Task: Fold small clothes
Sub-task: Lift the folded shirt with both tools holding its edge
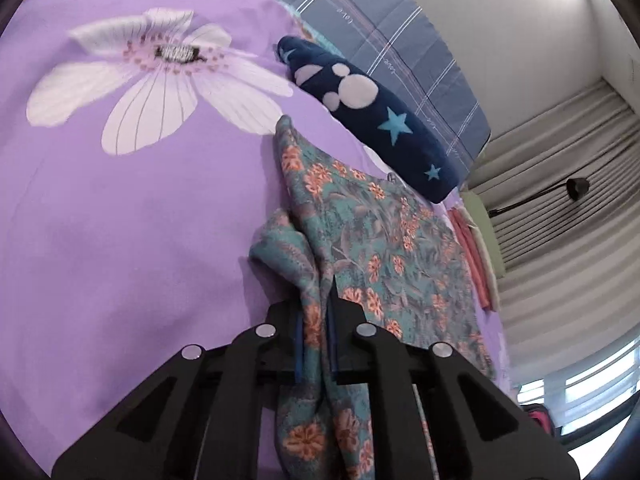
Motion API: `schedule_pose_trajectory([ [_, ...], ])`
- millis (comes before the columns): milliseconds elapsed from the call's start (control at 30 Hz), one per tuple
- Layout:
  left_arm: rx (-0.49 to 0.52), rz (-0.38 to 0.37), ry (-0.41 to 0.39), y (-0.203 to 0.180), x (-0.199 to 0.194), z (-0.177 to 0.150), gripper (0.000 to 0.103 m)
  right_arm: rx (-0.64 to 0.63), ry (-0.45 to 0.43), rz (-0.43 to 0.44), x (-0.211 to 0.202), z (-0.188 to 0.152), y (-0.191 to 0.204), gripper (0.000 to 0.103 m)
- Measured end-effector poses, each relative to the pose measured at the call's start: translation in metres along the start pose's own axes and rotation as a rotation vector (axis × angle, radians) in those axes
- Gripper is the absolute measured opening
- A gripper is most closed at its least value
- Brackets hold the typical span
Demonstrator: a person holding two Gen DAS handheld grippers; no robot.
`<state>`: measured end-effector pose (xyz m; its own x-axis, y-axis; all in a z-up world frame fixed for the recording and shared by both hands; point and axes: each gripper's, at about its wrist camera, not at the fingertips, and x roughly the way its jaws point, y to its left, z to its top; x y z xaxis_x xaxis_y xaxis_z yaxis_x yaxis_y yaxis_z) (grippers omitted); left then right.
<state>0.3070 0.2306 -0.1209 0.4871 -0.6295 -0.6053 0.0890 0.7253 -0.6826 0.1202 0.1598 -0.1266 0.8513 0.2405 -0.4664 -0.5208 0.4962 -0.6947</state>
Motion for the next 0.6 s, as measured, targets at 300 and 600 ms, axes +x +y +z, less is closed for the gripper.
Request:
schedule_pose_trajectory([
  [300,-0.009,0.047,-0.007,-0.001,-0.007,0.000,0.008,0.018,-0.019,0.085,-0.011,-0.008,-0.008,0.008],
  [600,-0.063,0.050,-0.005,0.005,-0.008,0.003,0.023,-0.008,0.000,0.062,-0.006,-0.008,-0.003,0.032],
])
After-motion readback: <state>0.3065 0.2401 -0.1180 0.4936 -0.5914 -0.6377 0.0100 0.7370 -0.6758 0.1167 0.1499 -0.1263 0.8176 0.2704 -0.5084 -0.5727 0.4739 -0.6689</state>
